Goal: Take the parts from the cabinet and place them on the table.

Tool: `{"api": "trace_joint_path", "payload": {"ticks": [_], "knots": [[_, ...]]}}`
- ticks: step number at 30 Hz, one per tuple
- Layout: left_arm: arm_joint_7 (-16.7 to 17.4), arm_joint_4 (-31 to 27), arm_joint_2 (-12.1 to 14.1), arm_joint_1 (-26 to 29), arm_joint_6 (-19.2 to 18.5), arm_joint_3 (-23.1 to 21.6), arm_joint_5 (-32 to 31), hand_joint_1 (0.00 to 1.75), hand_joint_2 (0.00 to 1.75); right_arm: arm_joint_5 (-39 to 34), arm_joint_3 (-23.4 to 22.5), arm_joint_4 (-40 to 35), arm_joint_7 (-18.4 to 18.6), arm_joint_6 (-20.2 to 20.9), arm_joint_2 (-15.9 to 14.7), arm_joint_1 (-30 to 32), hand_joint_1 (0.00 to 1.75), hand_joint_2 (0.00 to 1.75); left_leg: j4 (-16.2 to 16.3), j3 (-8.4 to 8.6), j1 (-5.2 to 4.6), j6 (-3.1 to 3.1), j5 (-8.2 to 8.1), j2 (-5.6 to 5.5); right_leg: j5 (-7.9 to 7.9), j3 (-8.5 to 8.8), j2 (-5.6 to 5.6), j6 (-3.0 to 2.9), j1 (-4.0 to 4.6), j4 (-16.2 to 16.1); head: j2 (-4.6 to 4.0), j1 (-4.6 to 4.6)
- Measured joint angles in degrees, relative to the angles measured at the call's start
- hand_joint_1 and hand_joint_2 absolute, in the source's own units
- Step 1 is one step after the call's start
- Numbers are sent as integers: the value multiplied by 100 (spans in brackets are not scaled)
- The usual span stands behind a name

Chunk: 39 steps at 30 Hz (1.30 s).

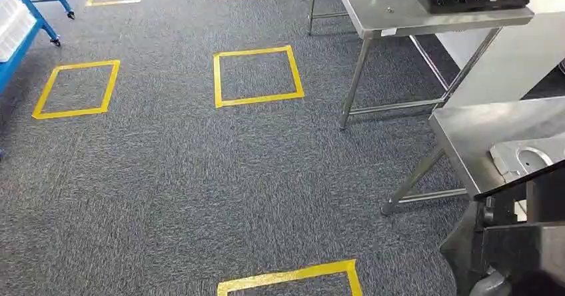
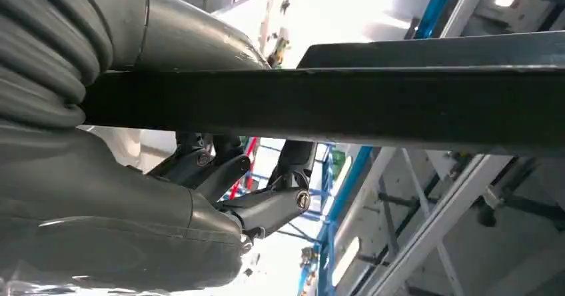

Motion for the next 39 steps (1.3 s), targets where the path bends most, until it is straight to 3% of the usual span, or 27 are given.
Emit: {"api": "trace_joint_path", "payload": {"ticks": [1,3,4,6,7,9,10,11,12,16,18,19,21,22,23,24,25,26,27,28,31,32,33,34,36,37,39], "knots": [[-9,0,-2,-7,0,-18,0,0,175,2,-4,-2,-13,0,4,2,175,175,-87,10,56,72,50,74,-18,-12,1,31,24,31,2,-2],[-20,0,-2,-1,0,-61,-2,0,175,4,-31,-2,-22,0,9,-4,175,175,-123,32,33,135,74,209,-319,-177,-556,42,54,417,0,35],[-2,0,-2,23,-2,-92,-4,0,175,7,-35,-2,-24,0,9,-14,175,175,-122,23,14,143,70,290,-559,-387,-676,57,47,852,0,35],[40,0,-2,54,-39,-136,-9,0,175,7,-46,0,-20,0,9,-11,175,175,-120,15,-9,160,57,468,-862,-775,-751,76,21,1656,2,31],[92,0,0,50,-81,-144,-9,0,175,7,-57,2,-20,0,9,-11,175,175,-119,15,-11,160,53,545,-815,-811,-767,79,16,1731,0,35],[180,0,-2,28,-129,-179,-9,0,175,7,-70,2,-13,0,9,-12,175,175,-119,36,-12,149,25,673,-441,-507,-812,77,16,1168,2,35],[238,0,-4,24,-153,-201,-9,0,175,9,-70,2,-2,0,9,-11,175,175,-120,60,-12,136,6,735,-198,-203,-883,64,21,625,2,35],[280,0,-9,25,-175,-223,-11,0,175,11,-72,2,9,0,9,-12,175,175,-119,96,-13,114,-16,797,-36,88,-1049,41,31,129,0,37],[317,0,-9,28,-206,-236,-18,0,175,20,-72,2,22,0,9,-28,175,175,-96,110,-62,67,-52,847,-121,134,-1190,3,110,-21,0,33],[389,0,-15,-20,-330,-332,-52,0,175,46,-74,2,59,0,20,-8,175,175,-136,207,-65,-35,-66,1051,-68,96,-914,-129,93,-70,2,20],[396,0,-20,-35,-367,-380,-55,0,175,70,-76,2,70,0,35,1,175,175,188,69,-12,-66,-329,551,-26,148,-837,-203,49,-130,0,6],[415,0,-22,-23,-394,-398,-59,0,175,83,-76,4,77,0,44,-3,175,175,614,-127,-5,-72,-573,409,-28,141,-787,-231,50,-129,0,2],[435,0,-24,25,-428,-422,-70,0,175,96,-79,4,81,0,50,2,175,175,1482,-544,-2,-97,-933,331,-33,139,-653,-240,57,-125,0,0],[439,0,-31,27,-442,-435,-96,0,175,105,-79,7,83,0,52,4,175,175,1723,-675,0,-105,-967,331,-33,141,-581,-240,57,-120,2,-4],[444,0,-42,26,-446,-459,-105,0,175,109,-79,11,92,0,59,5,175,175,1659,-667,8,-110,-816,330,-34,156,-500,-238,56,-114,0,2],[444,0,-44,21,-466,-485,-107,0,175,109,-79,11,96,0,63,5,175,175,1323,-536,19,-112,-552,326,-41,171,-419,-229,50,-105,2,-2],[444,0,-44,17,-474,-502,-107,0,175,109,-79,11,98,0,63,5,175,175,804,-313,36,-115,-232,272,-55,188,-335,-207,41,-84,2,0],[444,0,-42,19,-481,-520,-107,0,175,109,-79,11,98,0,63,4,175,175,304,-96,62,-123,29,120,-76,194,-262,-177,30,-53,0,0],[446,0,-46,24,-487,-531,-109,0,175,114,-79,11,98,0,66,5,175,175,85,-3,78,-122,-4,-184,-93,168,-204,-148,39,-18,0,-2],[450,0,-46,28,-501,-544,-109,0,175,118,-79,11,112,0,63,5,175,175,-1,-2,66,-91,-9,-185,-105,113,-111,-114,47,47,2,-2],[459,0,-46,-1,-546,-568,-122,0,175,120,-79,11,151,0,66,59,175,175,10,13,22,12,22,20,-36,51,74,4,12,-6,0,0],[459,0,-48,-15,-553,-579,-127,0,175,120,-79,11,166,0,66,66,175,175,-54,17,59,74,63,100,-71,45,-14,23,17,23,2,-5],[459,0,-48,-28,-568,-595,-127,0,175,122,-79,13,175,0,66,74,175,175,-78,28,50,104,78,163,-194,-8,-384,38,38,170,0,7],[459,0,-48,-14,-601,-616,-133,0,175,125,-79,13,197,0,63,61,175,175,-88,24,40,127,79,243,-433,-190,-630,61,47,544,0,46],[463,0,-50,36,-632,-658,-162,0,175,120,-79,13,243,0,63,72,175,175,-85,11,19,145,67,424,-848,-639,-748,89,30,1459,0,44],[466,0,-50,43,-634,-680,-168,0,175,92,-83,13,260,0,63,81,175,175,-84,10,14,152,61,514,-903,-789,-760,96,23,1751,2,41],[466,0,-52,27,-627,-706,-171,0,175,72,-109,13,282,0,63,94,175,175,-84,27,11,151,40,657,-629,-673,-794,99,21,1507,0,44]]}}
